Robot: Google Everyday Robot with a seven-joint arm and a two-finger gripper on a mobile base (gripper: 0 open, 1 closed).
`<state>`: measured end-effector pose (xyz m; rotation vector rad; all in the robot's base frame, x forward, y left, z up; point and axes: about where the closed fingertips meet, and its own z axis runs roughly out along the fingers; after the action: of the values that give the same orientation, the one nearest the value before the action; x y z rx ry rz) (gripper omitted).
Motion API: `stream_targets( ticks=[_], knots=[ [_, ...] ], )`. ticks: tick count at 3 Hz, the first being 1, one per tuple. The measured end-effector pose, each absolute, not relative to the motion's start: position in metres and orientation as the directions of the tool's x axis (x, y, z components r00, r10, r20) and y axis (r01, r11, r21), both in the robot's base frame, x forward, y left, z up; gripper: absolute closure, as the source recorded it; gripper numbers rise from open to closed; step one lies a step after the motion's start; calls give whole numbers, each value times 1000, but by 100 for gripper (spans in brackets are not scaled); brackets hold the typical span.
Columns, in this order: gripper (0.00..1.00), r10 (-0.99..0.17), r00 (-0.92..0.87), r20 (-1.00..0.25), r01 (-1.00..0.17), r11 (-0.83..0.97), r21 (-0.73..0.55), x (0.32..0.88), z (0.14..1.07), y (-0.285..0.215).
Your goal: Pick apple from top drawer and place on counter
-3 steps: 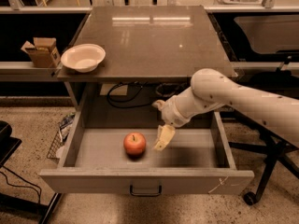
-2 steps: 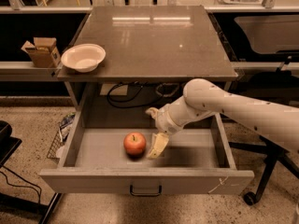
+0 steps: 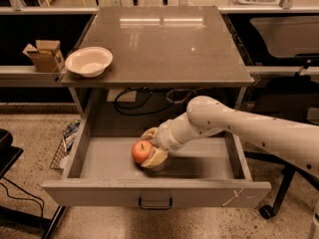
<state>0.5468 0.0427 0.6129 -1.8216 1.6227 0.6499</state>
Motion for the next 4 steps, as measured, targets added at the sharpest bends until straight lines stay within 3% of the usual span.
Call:
stream_targets(
  ticks=[2,3,4],
  knots=[
    [83,-585,172,-792,-985,-102,-138,551,649,71],
    [100,-582,153,-798,-988,-87,-126,574,703,61],
    [100,-633,37,-773,-999,-14,-37,611,756,24]
  ],
)
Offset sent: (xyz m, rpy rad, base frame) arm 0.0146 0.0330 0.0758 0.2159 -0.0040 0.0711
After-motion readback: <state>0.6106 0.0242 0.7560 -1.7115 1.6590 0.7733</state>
